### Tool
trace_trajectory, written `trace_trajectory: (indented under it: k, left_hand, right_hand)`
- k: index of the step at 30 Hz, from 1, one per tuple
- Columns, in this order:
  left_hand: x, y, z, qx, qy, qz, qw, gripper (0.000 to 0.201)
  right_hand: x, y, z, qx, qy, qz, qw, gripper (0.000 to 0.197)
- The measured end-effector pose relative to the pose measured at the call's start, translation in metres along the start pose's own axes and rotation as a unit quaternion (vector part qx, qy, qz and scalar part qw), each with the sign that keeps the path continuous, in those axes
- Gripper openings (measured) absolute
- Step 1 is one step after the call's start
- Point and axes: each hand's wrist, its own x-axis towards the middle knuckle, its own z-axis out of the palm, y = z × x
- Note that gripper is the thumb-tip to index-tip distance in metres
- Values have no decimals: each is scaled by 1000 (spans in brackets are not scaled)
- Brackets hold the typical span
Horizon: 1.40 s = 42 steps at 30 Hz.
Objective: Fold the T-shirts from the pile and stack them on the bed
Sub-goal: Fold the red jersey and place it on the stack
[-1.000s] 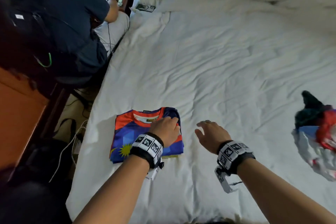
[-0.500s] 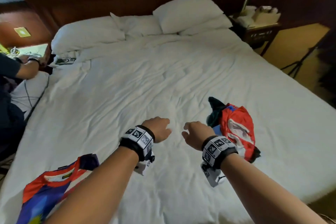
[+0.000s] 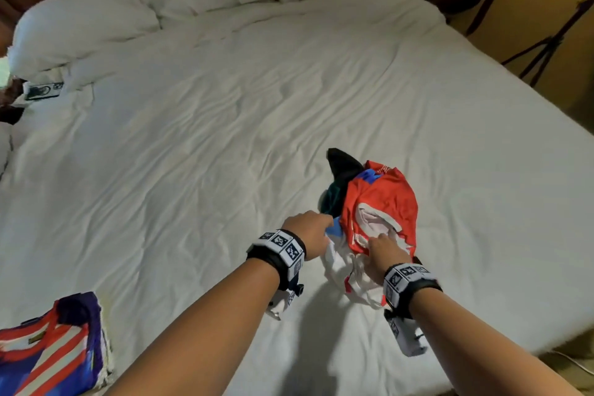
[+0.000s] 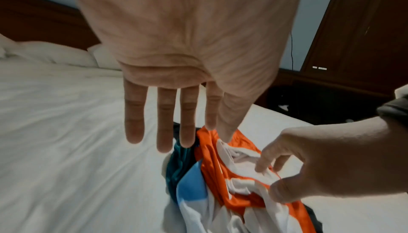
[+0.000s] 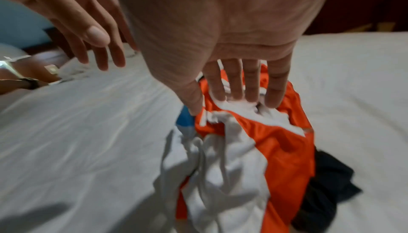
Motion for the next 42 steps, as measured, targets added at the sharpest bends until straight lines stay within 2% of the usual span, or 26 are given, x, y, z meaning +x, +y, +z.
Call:
trace_trajectory:
  k: [3, 4, 6, 9, 12, 14, 16, 19, 21, 23, 25, 27, 28, 30, 31, 32, 33, 37, 40, 42]
  left_hand:
    - [35, 12, 17, -6, -4, 7, 1000, 37]
    - [45, 14, 23, -8, -3, 11, 1000, 37]
    - [61, 19, 34, -8, -6, 18, 1000, 44]
    - [75, 24, 45, -5, -18, 27, 999, 63]
    - [77, 27, 44, 12, -5, 39, 999, 77]
    - [73, 24, 36, 2, 20, 51, 998, 65]
    - [61, 17, 17, -55, 64, 62, 995, 38]
    - [30, -5, -21, -215, 146, 57, 964, 14]
    - [1, -20, -48, -304, 211, 55, 927, 6]
    - [-35, -31, -78, -345, 267, 46, 899, 22]
    - [-70, -39, -103, -348, 310, 49, 883, 29]
    - [-101, -44, -123, -352, 339, 66, 870, 26]
    - [-116, -46, -130, -346, 354, 71, 866, 32]
    - [-143, -50, -142, -316, 391, 63, 862, 42]
    - [-158, -53, -148, -299, 410, 57, 860, 42]
    - [-173, -57, -153, -285, 431, 52, 855, 38]
    - [-187, -66, -157, -286, 449, 46, 845, 34]
    - [-236, -120, -161, -337, 488, 32, 805, 38]
    - [-266, -151, -153, -355, 484, 53, 798, 16]
    - [-279, -169, -145, -336, 489, 54, 803, 11]
  right_hand:
    - [29, 23, 24, 8, 1, 34, 999, 56]
    - [35, 28, 29, -3, 4, 36, 999, 57]
    - [41, 34, 36, -27, 15, 32, 999, 48]
    - [42, 37, 33, -42, 48, -6, 998, 32]
    - [31, 26, 11, -5, 92, -98, 991, 36]
    - [18, 13, -10, 69, 112, -168, 977, 43]
    - [7, 1, -28, 164, 161, -213, 950, 34]
    - [-8, -11, -50, 280, 227, -218, 907, 19]
    - [-18, -19, -60, 257, 274, -215, 901, 29]
    - [-29, -31, -67, 191, 328, -208, 901, 49]
    - [-48, -53, -74, 222, 351, -217, 883, 59]
    - [-71, -86, -82, 296, 351, -247, 854, 58]
    - [-83, -105, -87, 317, 345, -260, 844, 56]
    - [-104, -143, -95, 338, 317, -278, 841, 46]
    - [-112, -160, -99, 347, 309, -279, 840, 33]
    - [-118, -175, -103, 363, 304, -276, 836, 24]
    - [-122, -187, -107, 385, 301, -268, 830, 23]
    - [-134, -216, -125, 444, 310, -253, 802, 37]
    - [-144, -235, -140, 448, 335, -256, 789, 31]
    - [-150, -247, -147, 458, 354, -255, 774, 23]
